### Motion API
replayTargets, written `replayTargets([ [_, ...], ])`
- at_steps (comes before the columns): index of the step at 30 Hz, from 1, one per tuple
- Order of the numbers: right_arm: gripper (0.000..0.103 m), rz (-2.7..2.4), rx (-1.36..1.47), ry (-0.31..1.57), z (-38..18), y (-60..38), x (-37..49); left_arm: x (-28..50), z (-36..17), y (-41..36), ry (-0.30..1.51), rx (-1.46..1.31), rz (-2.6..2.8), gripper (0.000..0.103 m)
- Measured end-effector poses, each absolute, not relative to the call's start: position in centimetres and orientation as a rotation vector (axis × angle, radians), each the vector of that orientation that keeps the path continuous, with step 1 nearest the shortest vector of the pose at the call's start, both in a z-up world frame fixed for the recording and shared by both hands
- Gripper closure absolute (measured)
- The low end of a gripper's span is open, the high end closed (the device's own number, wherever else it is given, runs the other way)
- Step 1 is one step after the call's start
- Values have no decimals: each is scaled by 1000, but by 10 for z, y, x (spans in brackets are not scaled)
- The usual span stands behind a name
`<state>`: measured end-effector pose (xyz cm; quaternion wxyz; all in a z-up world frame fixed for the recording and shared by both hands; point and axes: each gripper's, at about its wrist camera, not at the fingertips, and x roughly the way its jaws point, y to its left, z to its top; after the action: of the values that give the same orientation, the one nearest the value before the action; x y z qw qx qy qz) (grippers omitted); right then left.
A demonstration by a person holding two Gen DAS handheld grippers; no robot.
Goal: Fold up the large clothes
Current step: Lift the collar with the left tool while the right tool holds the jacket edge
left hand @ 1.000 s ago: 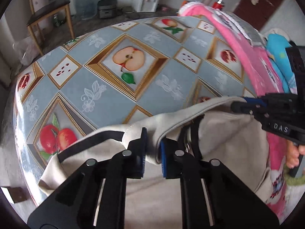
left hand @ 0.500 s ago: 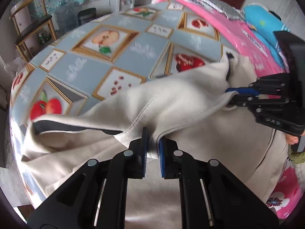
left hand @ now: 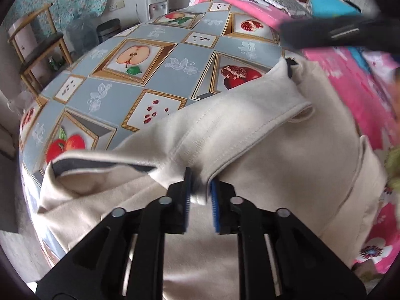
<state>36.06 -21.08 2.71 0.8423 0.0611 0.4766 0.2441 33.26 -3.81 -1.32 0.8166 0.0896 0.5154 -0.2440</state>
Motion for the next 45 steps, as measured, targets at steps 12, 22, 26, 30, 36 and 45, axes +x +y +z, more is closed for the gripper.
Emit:
replayTargets([
  [12, 81, 520, 7, 1155, -39, -185, 354, 333, 7, 22, 1128, -156, -550, 69],
  [22, 81, 584, 94, 1109, -28, -171, 366, 370, -34, 11, 1214, -178, -393, 70],
  [26, 83, 585, 92, 1152, -54, -166, 366, 370, -29, 25, 1194, -301, -434, 69],
  [30, 81, 610, 189, 1170, -37, -182, 358, 380, -29, 21, 1214, -322, -461, 64],
  [36, 46, 524, 477, 1094, -1, -275, 337, 391, -41, 16, 1293, -350, -439, 61],
  [45, 46, 450, 776, 1304, -70, -315, 343, 394, -51, 32, 1305, -487, -436, 60],
])
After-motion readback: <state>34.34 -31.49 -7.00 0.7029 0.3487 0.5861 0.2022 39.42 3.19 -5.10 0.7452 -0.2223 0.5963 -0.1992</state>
